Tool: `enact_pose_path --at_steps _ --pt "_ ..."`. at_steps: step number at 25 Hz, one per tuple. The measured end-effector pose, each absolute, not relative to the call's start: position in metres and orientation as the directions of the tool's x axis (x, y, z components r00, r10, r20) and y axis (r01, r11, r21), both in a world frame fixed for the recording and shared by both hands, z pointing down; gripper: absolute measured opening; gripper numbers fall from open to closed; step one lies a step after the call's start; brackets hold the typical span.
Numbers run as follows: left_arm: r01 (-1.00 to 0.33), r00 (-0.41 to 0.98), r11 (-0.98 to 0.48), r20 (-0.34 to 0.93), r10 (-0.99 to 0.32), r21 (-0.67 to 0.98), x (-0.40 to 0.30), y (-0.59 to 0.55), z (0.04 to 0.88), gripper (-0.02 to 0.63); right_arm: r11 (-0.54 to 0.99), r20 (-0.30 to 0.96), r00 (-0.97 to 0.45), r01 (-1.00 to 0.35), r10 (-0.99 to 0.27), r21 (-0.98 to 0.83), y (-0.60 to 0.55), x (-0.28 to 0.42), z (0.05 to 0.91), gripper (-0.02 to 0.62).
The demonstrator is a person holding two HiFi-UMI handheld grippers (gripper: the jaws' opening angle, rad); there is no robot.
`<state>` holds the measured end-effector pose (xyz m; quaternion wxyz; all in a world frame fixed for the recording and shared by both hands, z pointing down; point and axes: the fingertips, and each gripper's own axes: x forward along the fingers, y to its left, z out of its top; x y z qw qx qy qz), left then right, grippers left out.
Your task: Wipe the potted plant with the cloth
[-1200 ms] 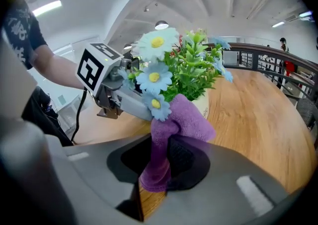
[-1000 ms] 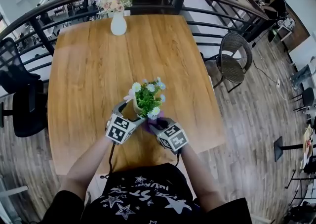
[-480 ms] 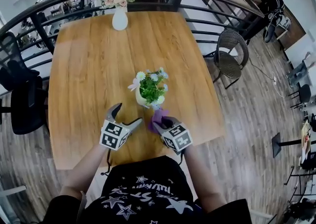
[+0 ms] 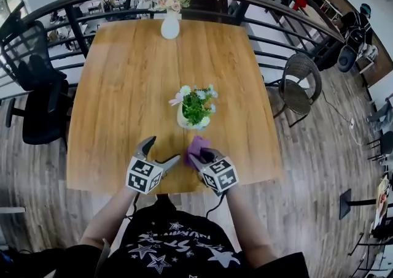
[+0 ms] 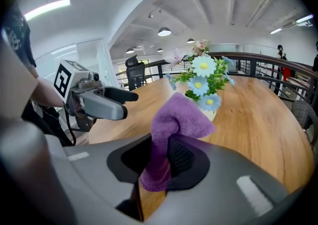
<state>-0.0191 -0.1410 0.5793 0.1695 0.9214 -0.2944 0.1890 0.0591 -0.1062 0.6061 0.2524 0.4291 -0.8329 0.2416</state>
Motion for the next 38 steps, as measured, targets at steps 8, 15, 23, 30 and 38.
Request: enact_pose_path --at_steps 8,15,23,30,38 --pt "-0.662 0.717 -0.723 0.45 -0.532 0.201 -0.026 -0.086 0.572 0.383 0.55 0.615 -0.539 -0.812 -0.575 -0.198 -0.053 0.066 0.601 0.083" --pt "-0.691 0.69 -0.699 0.456 -0.562 0.184 -0.024 -0.043 0.57 0.273 0.561 0.59 -0.558 -0.802 -0.584 -0.204 -0.014 0.08 0.593 0.083" --pt "-0.727 0.66 -0.659 0.459 -0.595 0.193 -0.032 0.011 0.57 0.202 0.55 0.529 -0.568 -0.808 -0.63 -0.212 0.037 0.082 0.572 0.081" --pt "-0.743 0.644 -0.639 0.468 -0.605 0.197 -0.038 0.067 0.563 0.173 0.552 0.478 -0.589 -0.8 -0.652 -0.232 0.09 0.08 0.544 0.081" --pt "-0.76 0.632 -0.622 0.439 -0.639 0.189 -0.041 0.116 0.547 0.118 0.574 0.486 -0.575 -0.801 -0.658 -0.17 0.141 0.079 0.536 0.081"
